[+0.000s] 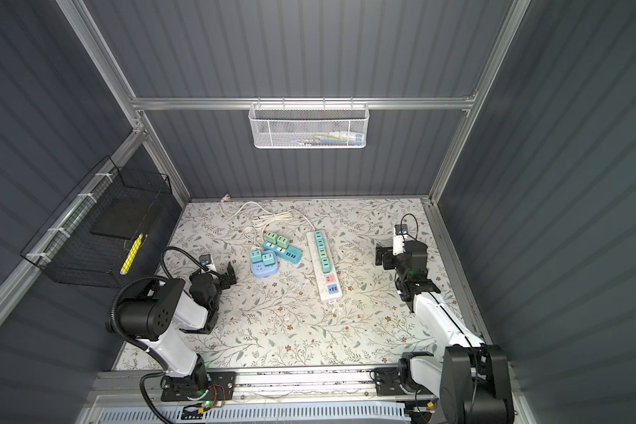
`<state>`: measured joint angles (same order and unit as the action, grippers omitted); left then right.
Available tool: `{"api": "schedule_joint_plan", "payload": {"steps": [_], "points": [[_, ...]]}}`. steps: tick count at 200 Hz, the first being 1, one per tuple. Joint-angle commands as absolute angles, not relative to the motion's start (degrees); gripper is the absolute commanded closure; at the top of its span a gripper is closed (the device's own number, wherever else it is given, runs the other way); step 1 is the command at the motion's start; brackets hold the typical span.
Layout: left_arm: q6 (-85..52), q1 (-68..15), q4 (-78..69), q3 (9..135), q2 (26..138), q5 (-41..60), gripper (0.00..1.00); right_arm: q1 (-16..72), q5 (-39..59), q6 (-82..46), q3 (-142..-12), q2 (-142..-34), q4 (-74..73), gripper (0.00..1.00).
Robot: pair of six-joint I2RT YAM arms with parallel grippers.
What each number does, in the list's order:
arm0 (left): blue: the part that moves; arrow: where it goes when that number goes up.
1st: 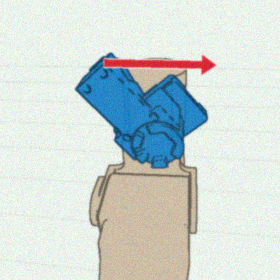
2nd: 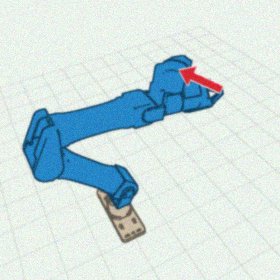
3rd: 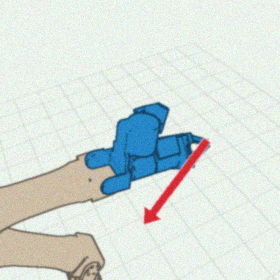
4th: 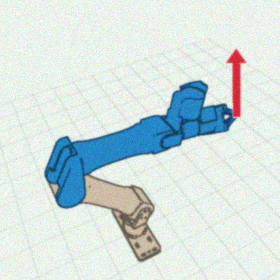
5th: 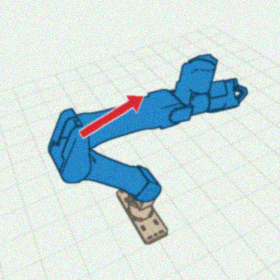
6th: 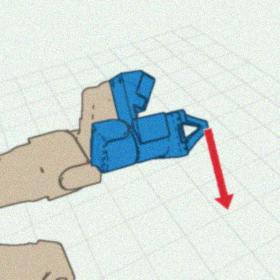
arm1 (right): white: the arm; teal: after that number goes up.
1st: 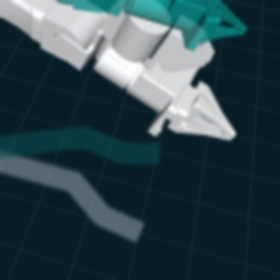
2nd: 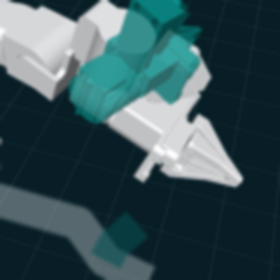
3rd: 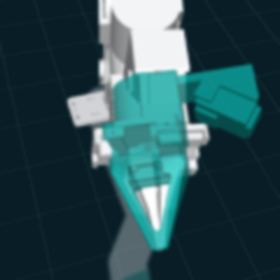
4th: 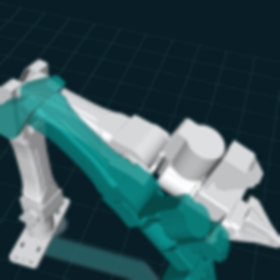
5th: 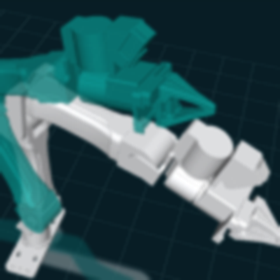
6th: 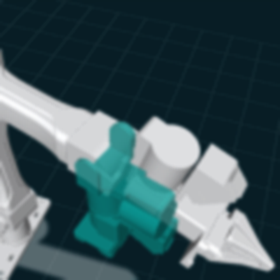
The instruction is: Insert the plug
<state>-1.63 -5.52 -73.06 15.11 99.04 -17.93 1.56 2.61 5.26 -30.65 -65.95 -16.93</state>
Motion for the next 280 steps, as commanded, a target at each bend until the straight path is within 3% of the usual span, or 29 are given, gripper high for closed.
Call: {"api": "schedule_joint_plan", "payload": {"steps": [1, 42, 100, 150, 173, 280], "points": [[-0.3, -5.3, -67.0, 18.7, 97.6, -17.0, 0.0, 1.2, 3.1, 7.5, -27.8, -67.0, -21.6, 0.01], [2.5, -5.3, -53.6, 26.6, 98.5, -10.9, 0.0, 1.1, 4.5, 4.4, -18.7, -74.0, -47.2, 0.01], [2.0, -5.3, -60.9, 22.2, 97.9, -11.7, 0.0, 0.9, -6.5, 1.1, -9.6, -86.8, -78.3, 0.01], [-1.5, -4.8, -54.3, 25.8, 98.3, -18.7, 0.0, -2.9, -0.2, -2.3, -19.3, -83.4, -54.1, 0.01], [0.2, -4.8, -52.3, 26.9, 98.4, -14.2, 0.0, -3.9, 1.7, -2.8, -19.0, -83.7, -55.2, 0.01], [0.3, -4.8, -52.6, 26.8, 98.3, -14.2, 0.0, -4.0, 1.6, -2.9, -19.0, -83.6, -55.2, 0.01]]}}
